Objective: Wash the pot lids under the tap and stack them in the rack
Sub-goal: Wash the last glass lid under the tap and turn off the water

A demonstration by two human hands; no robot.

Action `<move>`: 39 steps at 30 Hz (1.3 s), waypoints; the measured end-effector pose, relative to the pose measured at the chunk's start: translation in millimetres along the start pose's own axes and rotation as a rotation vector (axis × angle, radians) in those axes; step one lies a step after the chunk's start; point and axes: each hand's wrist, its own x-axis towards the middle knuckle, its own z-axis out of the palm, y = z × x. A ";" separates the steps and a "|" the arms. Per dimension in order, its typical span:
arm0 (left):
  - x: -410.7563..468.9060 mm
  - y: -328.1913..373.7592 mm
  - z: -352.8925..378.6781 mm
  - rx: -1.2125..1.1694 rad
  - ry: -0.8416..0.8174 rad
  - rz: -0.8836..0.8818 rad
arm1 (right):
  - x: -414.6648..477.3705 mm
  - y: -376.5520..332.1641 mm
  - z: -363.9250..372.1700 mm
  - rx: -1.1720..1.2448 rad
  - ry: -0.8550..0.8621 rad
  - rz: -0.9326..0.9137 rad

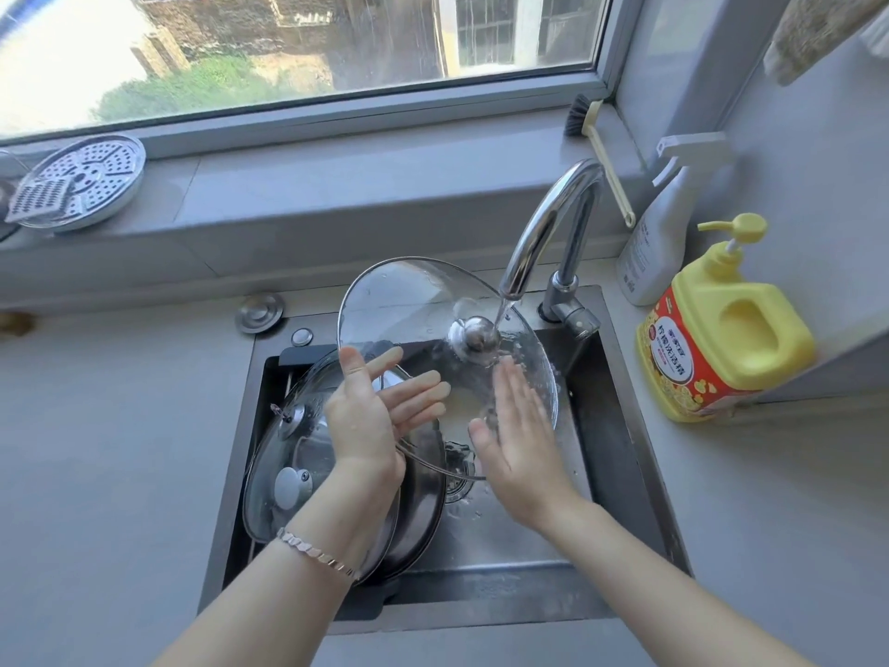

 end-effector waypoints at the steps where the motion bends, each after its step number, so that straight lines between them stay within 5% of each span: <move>1: -0.6 -0.1 -1.3 0.003 -0.007 -0.007 | 8.7 6.2 -2.4 0.045 0.021 0.070; 4: -1.0 -0.1 -7.3 0.046 -0.056 -0.040 | 41.8 31.9 -14.5 0.143 0.067 0.252; 13: -0.2 1.4 -16.5 0.154 -0.227 -0.128 | 102.9 30.8 -54.7 0.162 -0.072 0.201; 19: -4.7 -1.4 -4.0 0.246 -0.230 -0.107 | 87.6 -47.1 -45.3 -0.138 -0.225 -0.086; 24: 0.2 -4.0 -3.9 0.222 -0.154 -0.112 | 64.2 -56.8 -28.5 -0.339 -0.194 -0.345; 30: -1.1 -1.1 -1.7 0.220 -0.199 -0.115 | 66.1 -48.0 -42.1 -0.223 -0.112 -0.214; 34: 0.2 0.1 -6.1 0.246 -0.196 -0.108 | 66.3 -22.9 -60.0 -0.040 -0.026 0.032; 39: 13.0 13.2 -17.0 0.217 -0.111 -0.071 | 57.5 -8.5 -67.5 0.181 -0.252 0.099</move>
